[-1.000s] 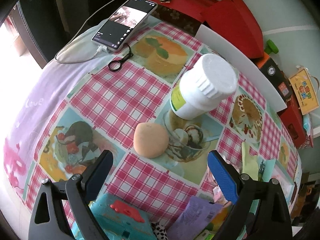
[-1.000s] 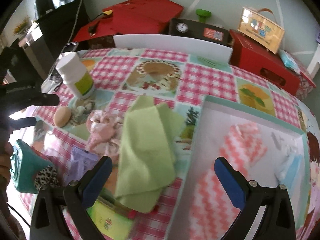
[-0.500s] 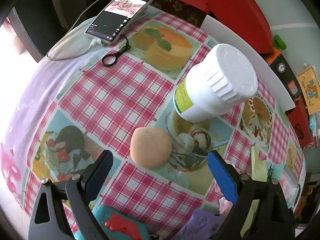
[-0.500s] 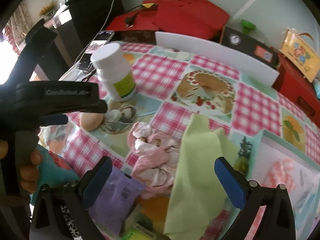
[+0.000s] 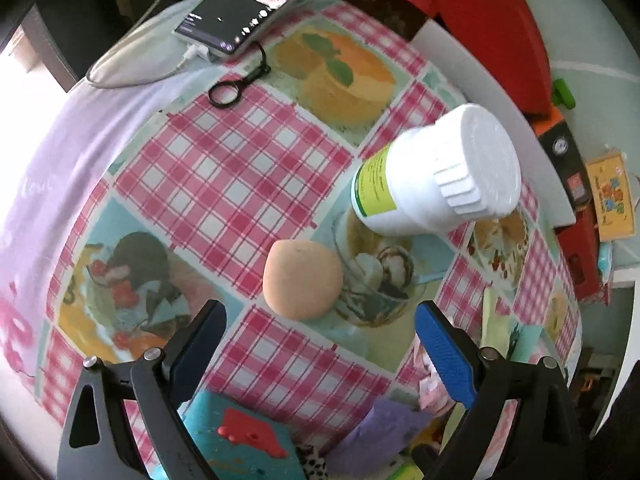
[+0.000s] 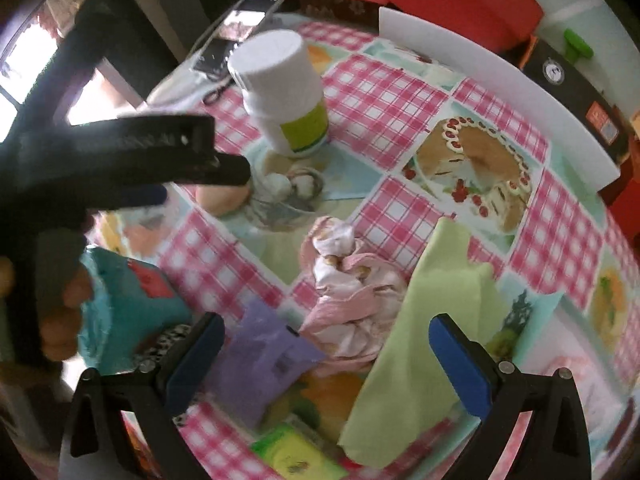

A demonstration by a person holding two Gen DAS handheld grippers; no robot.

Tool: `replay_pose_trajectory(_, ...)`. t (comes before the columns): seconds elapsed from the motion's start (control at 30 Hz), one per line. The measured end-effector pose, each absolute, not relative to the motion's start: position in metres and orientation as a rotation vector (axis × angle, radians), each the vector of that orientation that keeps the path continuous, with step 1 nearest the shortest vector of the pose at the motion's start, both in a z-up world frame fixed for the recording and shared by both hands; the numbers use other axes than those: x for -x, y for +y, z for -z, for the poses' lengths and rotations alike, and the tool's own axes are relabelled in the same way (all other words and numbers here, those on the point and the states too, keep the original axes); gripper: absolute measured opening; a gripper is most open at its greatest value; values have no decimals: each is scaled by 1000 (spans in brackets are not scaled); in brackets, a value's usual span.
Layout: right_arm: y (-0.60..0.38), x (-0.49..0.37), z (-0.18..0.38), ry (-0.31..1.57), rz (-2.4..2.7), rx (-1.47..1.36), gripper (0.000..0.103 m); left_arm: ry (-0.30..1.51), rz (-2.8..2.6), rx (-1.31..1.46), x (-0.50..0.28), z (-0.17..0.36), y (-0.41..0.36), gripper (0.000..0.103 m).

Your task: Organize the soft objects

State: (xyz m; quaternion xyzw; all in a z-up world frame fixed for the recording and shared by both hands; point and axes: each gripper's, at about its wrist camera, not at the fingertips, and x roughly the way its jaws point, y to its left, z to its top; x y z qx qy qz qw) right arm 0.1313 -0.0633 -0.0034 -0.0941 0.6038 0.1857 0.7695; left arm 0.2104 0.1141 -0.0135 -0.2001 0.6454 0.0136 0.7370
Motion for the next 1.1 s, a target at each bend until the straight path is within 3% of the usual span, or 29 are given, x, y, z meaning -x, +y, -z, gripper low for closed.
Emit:
replay_pose_trajectory(0.13,-56,-134,6,1336,-415,234,102,1453,26,334,-225,12,103,95)
replay_pose_trajectory(0.3,-46,-151,17,1397,-433,240,76,1514,57,279,-244,24,100,87)
replay_pose_trajectory(0.37,-45,-159,25,1423,-413,235,75,1532,61,294,-255,28,101,81)
replay_pose_trajectory(0.5,-43,-173,41,1458,-393,221,64,1546,60,275,-274,38,94,70)
replay_pose_trajectory(0.67,-34,-181,64,1485,-365,275,64,1531,55,254,-291,43,92,59)
replay_pose_trajectory(0.73,-35,-184,68,1465,-359,305,64,1531,48,243,-296,43,90,47)
replay_pose_trajectory(0.83,-29,-189,71,1452,-350,311,60,1527,46,243,-298,44,88,44)
replay_pose_trajectory(1.0,-43,-186,62,1429,-335,337,35,1519,54,240,-290,46,86,41)
replay_pose_trajectory(1.1,-52,-185,60,1424,-335,332,30,1523,64,257,-282,46,85,39)
